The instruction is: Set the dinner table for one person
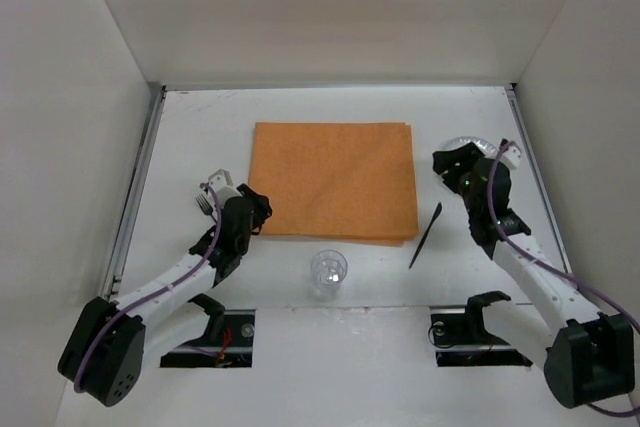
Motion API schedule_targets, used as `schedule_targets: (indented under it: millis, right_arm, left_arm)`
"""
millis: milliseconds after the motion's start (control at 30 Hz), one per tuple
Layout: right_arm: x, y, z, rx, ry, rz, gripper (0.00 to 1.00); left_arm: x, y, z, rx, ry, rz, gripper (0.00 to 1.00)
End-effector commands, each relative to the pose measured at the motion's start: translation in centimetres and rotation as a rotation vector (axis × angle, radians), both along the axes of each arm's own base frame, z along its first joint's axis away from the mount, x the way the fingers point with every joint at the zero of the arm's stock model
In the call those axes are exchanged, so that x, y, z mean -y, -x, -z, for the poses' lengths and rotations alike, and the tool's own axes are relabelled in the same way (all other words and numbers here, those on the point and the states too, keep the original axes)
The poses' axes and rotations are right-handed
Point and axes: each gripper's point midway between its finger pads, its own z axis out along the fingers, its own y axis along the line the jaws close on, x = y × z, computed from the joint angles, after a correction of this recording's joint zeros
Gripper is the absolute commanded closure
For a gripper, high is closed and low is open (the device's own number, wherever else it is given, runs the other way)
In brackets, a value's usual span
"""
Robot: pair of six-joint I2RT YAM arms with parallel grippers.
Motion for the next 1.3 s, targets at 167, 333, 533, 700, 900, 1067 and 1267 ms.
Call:
schedule_targets:
  millis: [167,333,533,700,900,1067,1267]
  right_arm:
    - [13.3,-2.0,4.5,-0.061,-0.151,0.443,0.36]
    - [17.2,-1.7,6.7,-0.076,-0.220,0.539,0.35]
    - [18.3,-1.9,10.0,-0.137,-0.316,0.556,0.38]
    - [17.9,-2.8,11.6,-0.148,-0.373,0.511,0.42]
    - [17.4,-3.6,13.4,-0.181,-0.414,0.490,0.45]
    - [17.0,-4.5,14.2,-0.150,-0.471,0.462,0.54]
    - [16.6,-5.1,14.8,-0.130,-0.501,0.441,0.76]
  left_arm:
    - [3.2,-0.7,-0.8,0.094,0.045,0.121,0.62]
    - [4.2,-0.4,-0.5,0.104,0.024,0.159,0.62]
    - [4.7,-0.5,0.6,0.077,0.022,0.169,0.62]
    - [4.8,-0.6,0.8,0.071,0.035,0.170,0.61]
    - [4.9,-0.7,1.1,0.060,0.036,0.173,0.61]
    - [4.7,-0.7,1.1,0.061,0.036,0.168,0.61]
    - [4.6,-0.8,1.2,0.058,0.038,0.165,0.61]
